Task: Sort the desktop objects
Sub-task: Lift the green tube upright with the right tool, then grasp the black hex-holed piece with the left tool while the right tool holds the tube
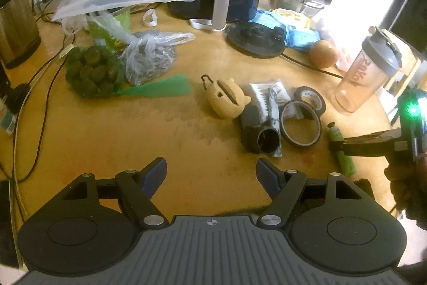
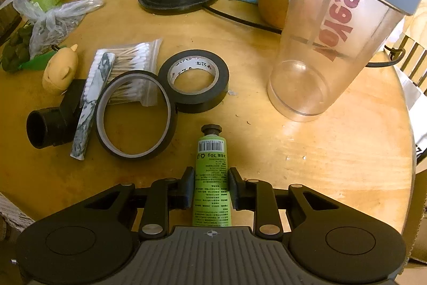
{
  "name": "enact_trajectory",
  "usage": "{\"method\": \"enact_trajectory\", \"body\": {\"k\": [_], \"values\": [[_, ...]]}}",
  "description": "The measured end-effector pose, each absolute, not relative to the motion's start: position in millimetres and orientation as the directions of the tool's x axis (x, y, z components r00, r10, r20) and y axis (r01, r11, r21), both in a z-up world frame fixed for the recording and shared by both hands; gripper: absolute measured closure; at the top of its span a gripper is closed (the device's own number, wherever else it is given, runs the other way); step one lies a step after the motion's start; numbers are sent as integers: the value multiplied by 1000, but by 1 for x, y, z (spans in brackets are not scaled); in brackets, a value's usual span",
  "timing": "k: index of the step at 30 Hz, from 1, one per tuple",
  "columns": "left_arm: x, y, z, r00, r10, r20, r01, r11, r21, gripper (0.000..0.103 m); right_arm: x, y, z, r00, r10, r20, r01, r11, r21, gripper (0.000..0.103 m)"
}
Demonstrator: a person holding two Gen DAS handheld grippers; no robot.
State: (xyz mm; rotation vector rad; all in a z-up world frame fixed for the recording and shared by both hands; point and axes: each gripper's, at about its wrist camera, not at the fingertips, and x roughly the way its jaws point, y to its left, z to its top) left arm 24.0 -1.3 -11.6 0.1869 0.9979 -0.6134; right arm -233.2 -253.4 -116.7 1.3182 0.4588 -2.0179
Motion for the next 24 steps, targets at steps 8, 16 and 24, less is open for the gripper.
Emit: {"method": "enact_trajectory", "body": {"k": [8,16,24], "values": [[44,-20,-19,357,-420,-834,599,789,-140,29,-235,-245,-105,-260,-366,-894,665,-739,109,74],[46,-51,-28,309,-439,-843,666,733,-138,29,-231,-234,-89,-273,-407,-871,638,-755,153,74],[40,-87,-41,317,-374,-871,687,724,-61,29,-227,-221,-78,-290,-434,-853,609,-771,185,74]]}}
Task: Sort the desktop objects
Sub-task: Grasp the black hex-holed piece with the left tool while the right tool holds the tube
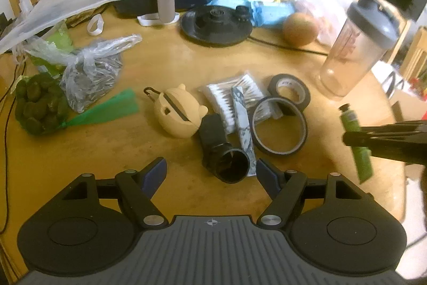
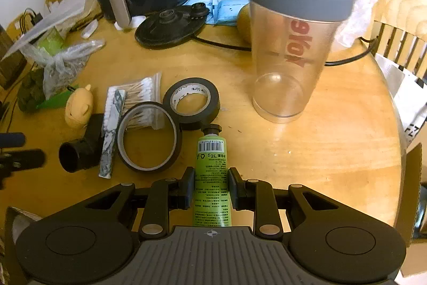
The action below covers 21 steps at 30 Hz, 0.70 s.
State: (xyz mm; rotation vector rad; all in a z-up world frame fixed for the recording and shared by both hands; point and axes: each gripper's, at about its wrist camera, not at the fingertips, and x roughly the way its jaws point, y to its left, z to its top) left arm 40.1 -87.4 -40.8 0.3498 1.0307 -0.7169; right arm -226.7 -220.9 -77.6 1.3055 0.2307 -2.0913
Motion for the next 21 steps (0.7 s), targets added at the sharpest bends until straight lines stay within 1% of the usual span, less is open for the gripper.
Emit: {"method": "enact_trajectory", "body": {"k": [10,11,12,13,15,17,21], "values": [[30,-127,-63,344,-285,-895,687,726,33,31,-222,-195,-72,-308,-441,-843,553,-804,219,74],[29,-129,-65,347,-282,-895,687,726,38,33,-221,-192,-72,-310,-441,-842,547,-807,221,74],[29,-131,-67,351,-278,-894,685,727,43,42,-221,-189,-71,-313,-440,-842,541,-811,223,74],[29,-132,-68,354,-274,-894,684,728,48,45,-221,-187,-71,-314,-440,-842,536,-814,225,74],[29,-135,-71,361,-259,-896,679,731,62,64,-221,-182,-70,-317,-440,-840,526,-819,230,74],[30,-137,-73,372,-242,-896,670,738,78,64,-221,-179,-70,-322,-440,-838,519,-823,232,74],[32,-136,-71,376,-254,-891,668,741,71,65,-221,-173,-68,-333,-440,-834,510,-828,233,74]]}}
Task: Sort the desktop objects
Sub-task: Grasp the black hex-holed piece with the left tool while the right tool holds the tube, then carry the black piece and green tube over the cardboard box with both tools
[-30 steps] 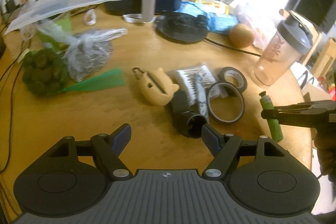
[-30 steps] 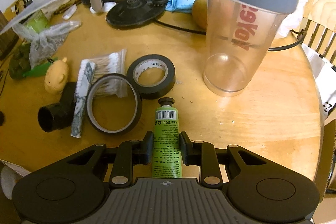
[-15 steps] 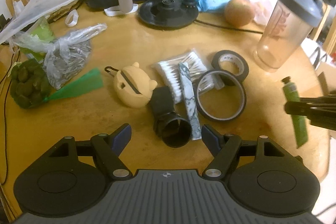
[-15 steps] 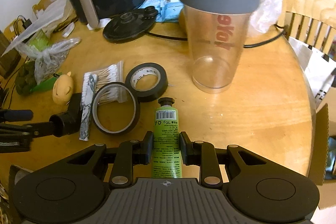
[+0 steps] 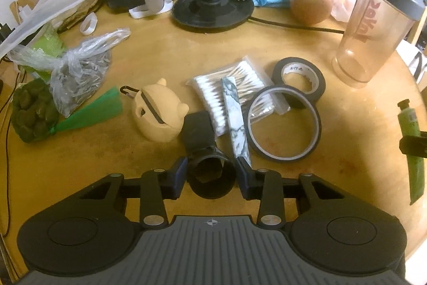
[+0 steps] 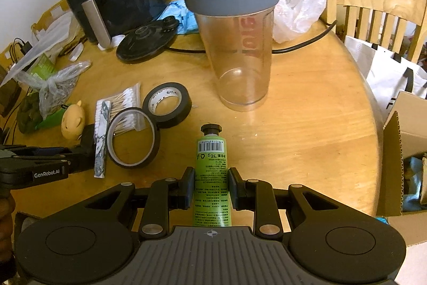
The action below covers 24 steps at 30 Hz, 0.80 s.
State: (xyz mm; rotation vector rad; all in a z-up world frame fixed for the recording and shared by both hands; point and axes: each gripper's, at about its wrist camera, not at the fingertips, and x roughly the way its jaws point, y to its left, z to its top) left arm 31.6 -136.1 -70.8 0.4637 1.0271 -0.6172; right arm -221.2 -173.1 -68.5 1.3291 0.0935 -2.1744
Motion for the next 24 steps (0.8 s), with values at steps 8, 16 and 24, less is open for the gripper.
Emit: {"method": "enact_trajectory", "body": {"k": [8,16,24], "values": [[29,-130,-57,379,-291,-878,668,743,42,65,-218,-167,-64,-340,-457,-822,511,-823,247,74],[25,-116,-39,382,-348,-856,668,744,-4,65,-213,-170,-54,-346,-456,-820,526,-818,233,74],[18,-98,-14,387,-403,-829,675,737,-43,65,-205,-170,-36,-351,-481,-803,540,-805,246,74]]}}
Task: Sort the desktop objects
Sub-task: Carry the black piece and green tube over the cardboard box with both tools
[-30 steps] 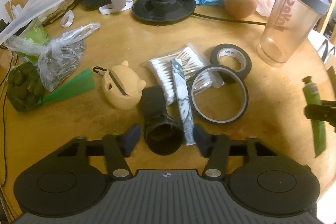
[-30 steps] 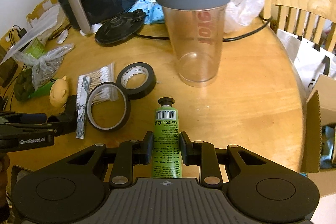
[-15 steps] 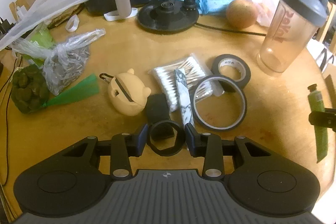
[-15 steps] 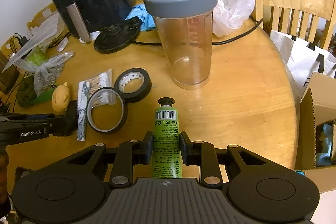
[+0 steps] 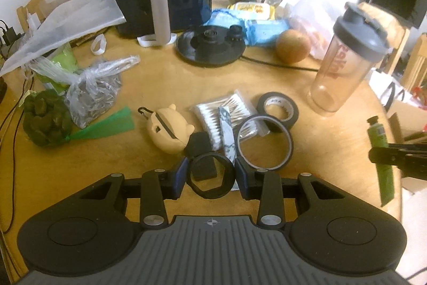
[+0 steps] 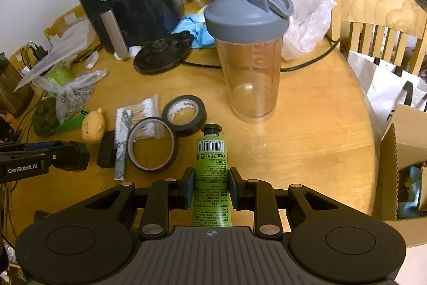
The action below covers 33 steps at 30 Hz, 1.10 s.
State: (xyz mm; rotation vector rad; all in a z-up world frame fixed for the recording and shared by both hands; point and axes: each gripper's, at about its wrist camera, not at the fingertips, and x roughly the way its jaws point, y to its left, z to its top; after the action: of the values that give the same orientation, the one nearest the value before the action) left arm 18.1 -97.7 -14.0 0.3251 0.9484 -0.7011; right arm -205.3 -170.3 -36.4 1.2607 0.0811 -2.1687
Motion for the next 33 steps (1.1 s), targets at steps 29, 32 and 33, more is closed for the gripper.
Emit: {"method": "enact_trajectory", "body": {"k": [29,32,33], "values": [[-15,-23,30,342,-529,-777,700,695,-165,65,-146,-187,5,-248,-575,-779,609,-718,337,74],[-22,-20,27,319,-531,-785,711,682,-172,65,-142,-188,1,-229,-570,-789,610,-716,340,74],[-24,-18,25,311,-531,-788,714,678,-176,65,-140,-188,-1,-222,-569,-792,613,-713,340,74]]}}
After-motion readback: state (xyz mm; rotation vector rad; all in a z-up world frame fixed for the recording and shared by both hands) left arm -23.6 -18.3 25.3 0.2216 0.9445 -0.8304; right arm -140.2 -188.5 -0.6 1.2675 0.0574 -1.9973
